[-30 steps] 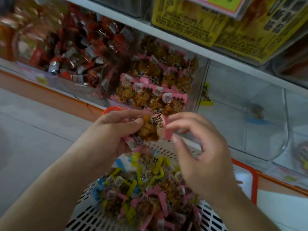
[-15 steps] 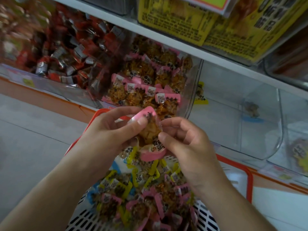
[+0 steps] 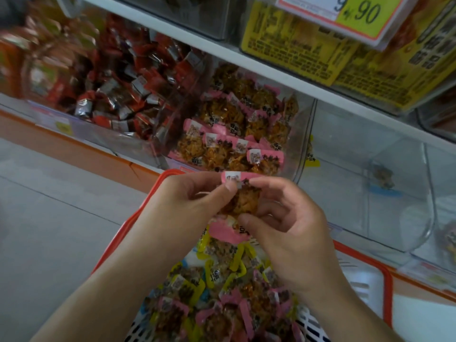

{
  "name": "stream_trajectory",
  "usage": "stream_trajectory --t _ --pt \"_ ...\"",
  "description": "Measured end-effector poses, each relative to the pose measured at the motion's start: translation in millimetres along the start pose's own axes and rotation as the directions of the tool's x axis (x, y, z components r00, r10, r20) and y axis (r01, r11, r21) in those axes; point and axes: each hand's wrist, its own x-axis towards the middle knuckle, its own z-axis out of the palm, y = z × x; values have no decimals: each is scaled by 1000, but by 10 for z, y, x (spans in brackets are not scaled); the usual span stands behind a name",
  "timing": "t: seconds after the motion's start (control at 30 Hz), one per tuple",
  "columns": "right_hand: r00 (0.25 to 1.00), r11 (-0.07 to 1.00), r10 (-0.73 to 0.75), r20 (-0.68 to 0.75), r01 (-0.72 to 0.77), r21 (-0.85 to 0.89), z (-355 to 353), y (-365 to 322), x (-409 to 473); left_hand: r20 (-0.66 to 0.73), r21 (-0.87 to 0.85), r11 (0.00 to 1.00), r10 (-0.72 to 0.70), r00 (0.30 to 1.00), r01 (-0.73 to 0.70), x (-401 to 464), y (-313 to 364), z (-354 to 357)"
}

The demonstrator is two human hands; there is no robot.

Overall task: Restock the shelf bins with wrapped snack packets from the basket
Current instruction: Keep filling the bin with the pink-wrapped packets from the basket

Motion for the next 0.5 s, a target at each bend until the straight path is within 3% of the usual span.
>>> stream_trajectory --t 0.13,0.2,0.33,0.43,0.5 --pt "989 997 -40 -145 29 -77 106 -231 386 -272 110 994 5 962 26 50 -22 -139" --pt "969 989 -80 -235 48 -138 161 -350 776 -356 253 963 6 935 89 72 -75 -245" --pt "925 933 -111 -364 -29 -358 259 -366 1723 -368 425 889 1 930 168 71 -142 -332" --pt "928 929 25 -371 -159 -334 343 -364 2242 -373 453 873 0 928 182 70 -112 -344" --pt "932 907 19 -361 -168 -386 376 -318 2452 -384 466 863 -2 923 196 82 -115 -356"
